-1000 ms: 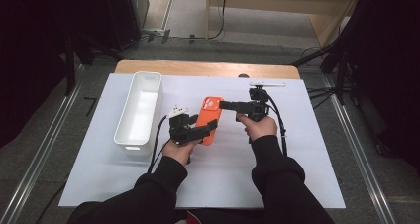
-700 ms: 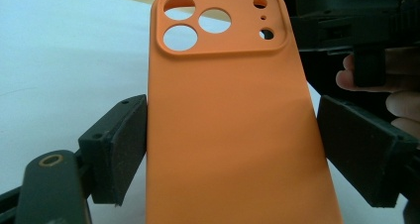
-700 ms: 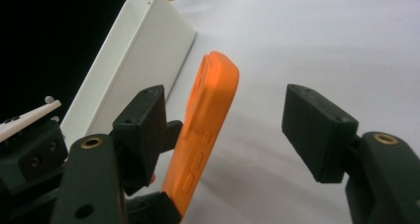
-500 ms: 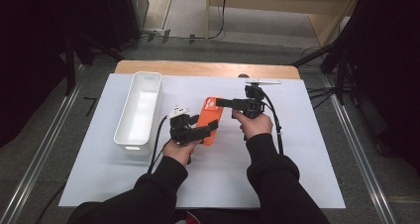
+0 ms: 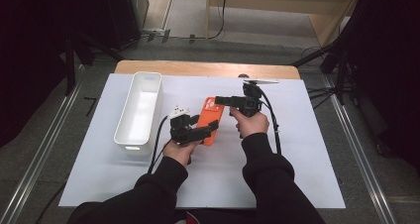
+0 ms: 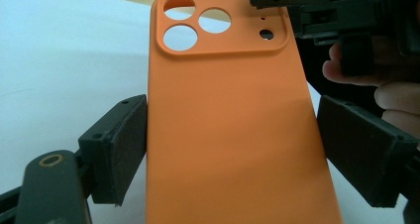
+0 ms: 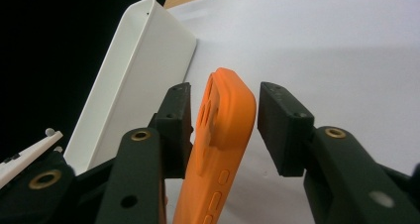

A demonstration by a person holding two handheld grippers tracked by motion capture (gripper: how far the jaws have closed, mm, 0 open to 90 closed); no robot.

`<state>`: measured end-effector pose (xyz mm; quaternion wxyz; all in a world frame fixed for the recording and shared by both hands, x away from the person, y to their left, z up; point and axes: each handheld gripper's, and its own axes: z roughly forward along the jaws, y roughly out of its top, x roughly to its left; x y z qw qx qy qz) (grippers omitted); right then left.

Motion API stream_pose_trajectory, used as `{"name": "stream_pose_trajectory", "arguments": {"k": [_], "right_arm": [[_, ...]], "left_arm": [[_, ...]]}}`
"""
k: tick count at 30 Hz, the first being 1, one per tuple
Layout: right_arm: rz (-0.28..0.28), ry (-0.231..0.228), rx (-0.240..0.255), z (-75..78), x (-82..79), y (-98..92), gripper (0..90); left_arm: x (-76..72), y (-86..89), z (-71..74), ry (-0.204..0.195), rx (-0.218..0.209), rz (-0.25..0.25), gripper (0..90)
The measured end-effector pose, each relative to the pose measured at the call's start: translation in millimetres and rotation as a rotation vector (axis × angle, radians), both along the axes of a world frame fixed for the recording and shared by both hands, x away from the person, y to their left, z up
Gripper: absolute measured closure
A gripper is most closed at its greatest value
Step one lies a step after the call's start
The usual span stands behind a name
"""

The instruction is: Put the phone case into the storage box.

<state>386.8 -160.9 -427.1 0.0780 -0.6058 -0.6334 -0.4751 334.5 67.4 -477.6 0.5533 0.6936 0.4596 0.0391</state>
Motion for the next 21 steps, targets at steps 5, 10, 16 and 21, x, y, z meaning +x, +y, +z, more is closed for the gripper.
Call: {"name": "stream_pose_trajectory", "arguments": {"k": [5, 10, 16, 21], "right_arm": [[-0.007, 0.015, 0.016, 0.8, -0.5, -0.2, 67.9], [-0.013, 0.021, 0.028, 1.3, -0.6, -1.7, 71.9], [-0.02, 0.028, 0.044, 2.8, 0.0, -1.6, 73.4], [-0.009, 0.038, 0.035, 7.0, 2.4, 0.0, 74.3]], "left_arm": [[-2.0, -1.7, 0.7, -0.017, 0.005, -0.001, 14.8], [-3.1, -2.6, 1.0, -0.028, 0.013, 0.0, 14.8], [-3.7, -2.0, 2.1, -0.043, 0.01, 0.005, 14.6], [-3.0, -1.0, 2.2, -0.053, 0.006, 0.008, 14.6]]}}
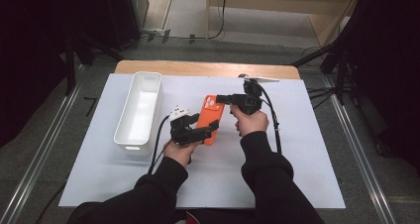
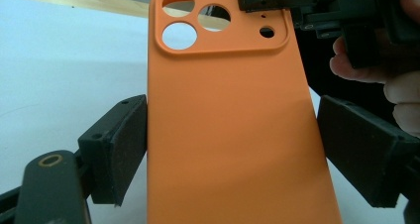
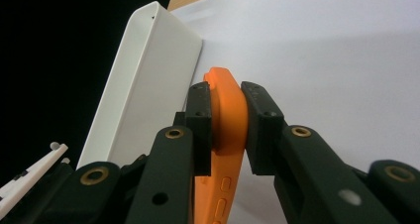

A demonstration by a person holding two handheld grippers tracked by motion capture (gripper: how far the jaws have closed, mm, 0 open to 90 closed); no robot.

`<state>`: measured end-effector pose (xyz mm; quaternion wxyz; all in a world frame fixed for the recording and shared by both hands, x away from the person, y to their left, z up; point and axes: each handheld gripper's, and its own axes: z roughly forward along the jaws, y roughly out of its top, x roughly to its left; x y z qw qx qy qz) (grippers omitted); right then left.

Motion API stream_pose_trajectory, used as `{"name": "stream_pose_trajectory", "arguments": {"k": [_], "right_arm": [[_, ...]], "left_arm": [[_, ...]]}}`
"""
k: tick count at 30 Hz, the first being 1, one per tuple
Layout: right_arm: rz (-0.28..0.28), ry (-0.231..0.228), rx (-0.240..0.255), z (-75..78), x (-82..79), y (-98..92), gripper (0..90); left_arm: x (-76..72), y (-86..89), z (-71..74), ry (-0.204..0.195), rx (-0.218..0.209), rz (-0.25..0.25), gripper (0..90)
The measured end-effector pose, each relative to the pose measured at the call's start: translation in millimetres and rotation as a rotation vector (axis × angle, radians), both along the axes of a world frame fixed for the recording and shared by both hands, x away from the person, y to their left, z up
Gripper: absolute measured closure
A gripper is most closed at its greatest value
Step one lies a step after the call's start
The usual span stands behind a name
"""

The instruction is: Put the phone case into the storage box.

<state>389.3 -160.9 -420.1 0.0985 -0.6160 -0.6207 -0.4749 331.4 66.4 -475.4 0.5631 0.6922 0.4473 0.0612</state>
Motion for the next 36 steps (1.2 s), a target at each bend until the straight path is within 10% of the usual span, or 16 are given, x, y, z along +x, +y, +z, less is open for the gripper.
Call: {"name": "stream_pose_trajectory", "arguments": {"k": [36], "right_arm": [[0.045, -0.035, -0.029, 8.5, -1.9, 9.1, 75.0]], "left_arm": [[1.3, 2.1, 0.1, 0.005, 0.031, -0.015, 14.1]]}}
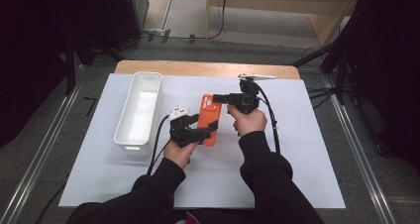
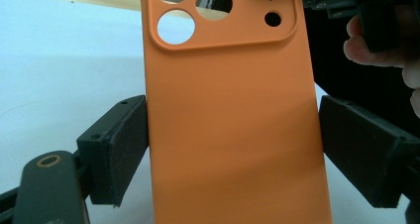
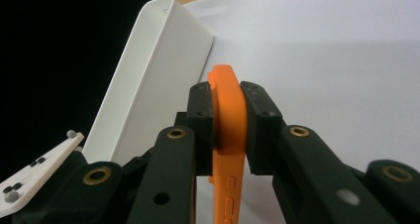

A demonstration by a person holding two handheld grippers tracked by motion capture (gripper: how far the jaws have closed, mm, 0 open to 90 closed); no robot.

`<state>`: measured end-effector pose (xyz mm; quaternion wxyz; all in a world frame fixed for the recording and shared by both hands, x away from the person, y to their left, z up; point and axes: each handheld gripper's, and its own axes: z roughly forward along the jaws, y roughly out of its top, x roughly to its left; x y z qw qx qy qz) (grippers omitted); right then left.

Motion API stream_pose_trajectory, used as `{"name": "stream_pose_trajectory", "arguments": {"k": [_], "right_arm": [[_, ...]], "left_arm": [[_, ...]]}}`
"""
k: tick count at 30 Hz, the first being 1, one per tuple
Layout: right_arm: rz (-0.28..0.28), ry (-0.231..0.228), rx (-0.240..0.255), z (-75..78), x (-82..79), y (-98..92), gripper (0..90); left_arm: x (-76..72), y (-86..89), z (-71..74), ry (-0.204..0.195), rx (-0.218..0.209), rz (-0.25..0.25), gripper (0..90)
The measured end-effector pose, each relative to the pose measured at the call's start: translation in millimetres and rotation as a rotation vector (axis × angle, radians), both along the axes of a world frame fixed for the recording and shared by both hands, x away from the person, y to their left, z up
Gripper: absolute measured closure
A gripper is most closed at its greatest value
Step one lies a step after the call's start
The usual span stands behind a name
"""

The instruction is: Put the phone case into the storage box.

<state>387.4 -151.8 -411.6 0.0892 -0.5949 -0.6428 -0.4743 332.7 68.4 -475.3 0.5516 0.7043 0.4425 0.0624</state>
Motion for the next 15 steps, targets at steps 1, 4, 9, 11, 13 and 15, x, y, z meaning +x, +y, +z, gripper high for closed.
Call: {"name": "stream_pose_trajectory", "arguments": {"k": [1, 4, 9, 11, 13, 15], "right_arm": [[0.002, -0.002, -0.001, 0.1, 0.0, 0.3, 75.0], [0.008, -0.007, -0.002, 0.3, -0.1, 0.3, 75.0], [0.013, -0.006, 0.002, 1.6, -0.9, 0.0, 75.0], [0.016, -0.005, 0.002, 1.7, -1.2, 0.4, 75.0], [0.018, -0.005, 0.0, 1.9, -1.7, 0.9, 75.0], [0.02, -0.006, 0.0, 2.5, -2.3, 0.9, 75.0]], "left_arm": [[0.0, -0.2, 0.0, 0.001, 0.003, 0.0, 14.1], [0.0, -0.3, 0.2, 0.006, 0.001, -0.005, 14.0], [0.6, -0.6, 1.8, 0.006, 0.017, -0.017, 13.7], [0.9, -2.0, 2.9, 0.003, 0.036, -0.023, 12.3], [1.0, -3.3, 3.8, 0.002, 0.055, -0.026, 7.3], [1.1, -4.9, 4.5, 0.005, 0.073, -0.036, 1.1]]}}
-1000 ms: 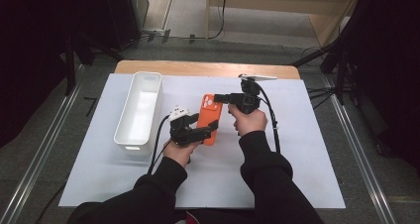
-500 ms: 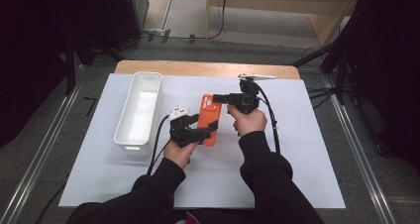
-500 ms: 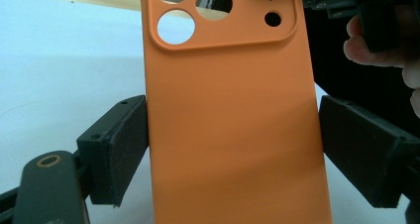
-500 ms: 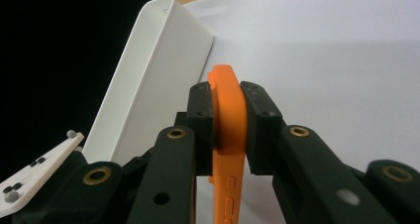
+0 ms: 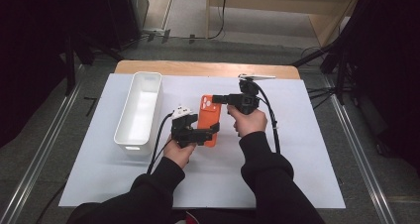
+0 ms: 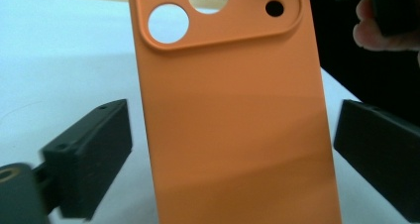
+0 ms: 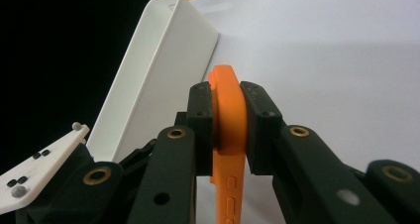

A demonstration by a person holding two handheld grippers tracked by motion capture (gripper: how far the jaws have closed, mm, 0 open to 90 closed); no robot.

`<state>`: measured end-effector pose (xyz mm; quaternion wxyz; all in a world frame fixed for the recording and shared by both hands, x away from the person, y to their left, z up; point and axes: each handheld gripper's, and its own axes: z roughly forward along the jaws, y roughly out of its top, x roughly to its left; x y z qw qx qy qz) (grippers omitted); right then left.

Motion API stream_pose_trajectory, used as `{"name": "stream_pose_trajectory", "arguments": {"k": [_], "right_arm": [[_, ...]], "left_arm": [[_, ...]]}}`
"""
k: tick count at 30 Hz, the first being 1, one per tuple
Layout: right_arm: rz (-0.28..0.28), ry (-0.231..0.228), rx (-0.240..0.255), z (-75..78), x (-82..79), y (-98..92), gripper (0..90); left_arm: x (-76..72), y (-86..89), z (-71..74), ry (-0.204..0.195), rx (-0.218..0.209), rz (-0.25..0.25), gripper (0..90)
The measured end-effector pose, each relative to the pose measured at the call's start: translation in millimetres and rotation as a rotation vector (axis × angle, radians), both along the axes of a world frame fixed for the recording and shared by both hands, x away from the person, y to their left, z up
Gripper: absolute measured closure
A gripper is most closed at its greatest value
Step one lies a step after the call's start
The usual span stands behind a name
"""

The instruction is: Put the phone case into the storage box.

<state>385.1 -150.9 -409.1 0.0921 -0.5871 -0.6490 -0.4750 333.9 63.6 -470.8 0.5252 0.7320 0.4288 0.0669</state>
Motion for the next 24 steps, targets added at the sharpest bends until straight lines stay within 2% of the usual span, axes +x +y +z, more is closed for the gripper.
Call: {"name": "stream_pose_trajectory", "arguments": {"k": [7, 9, 11, 16, 18, 24], "right_arm": [[0.005, -0.015, -0.019, 0.7, -1.2, -3.3, 75.0], [0.01, -0.018, -0.022, -0.5, -1.8, -4.7, 75.1], [0.013, -0.023, -0.021, -1.4, -2.4, -6.2, 75.1], [0.019, -0.036, -0.033, -3.2, -4.0, -8.9, 75.0], [0.023, -0.044, -0.035, -3.8, -4.3, -9.6, 75.0], [0.042, -0.091, -0.054, -1.5, -6.3, -8.3, 75.1]], "left_arm": [[-1.7, -1.4, 4.2, 0.01, 0.007, -0.026, 0.9], [-3.0, -1.4, 6.4, 0.002, 0.024, -0.026, 1.0], [-4.0, -1.3, 8.7, 0.011, 0.04, -0.037, 0.9], [-6.4, 1.5, 14.8, 0.024, 0.05, -0.06, 0.9], [-6.7, 1.7, 15.7, 0.023, 0.05, -0.054, 1.0], [-6.5, 10.3, 23.6, 0.049, 0.029, -0.094, 1.3]]}}
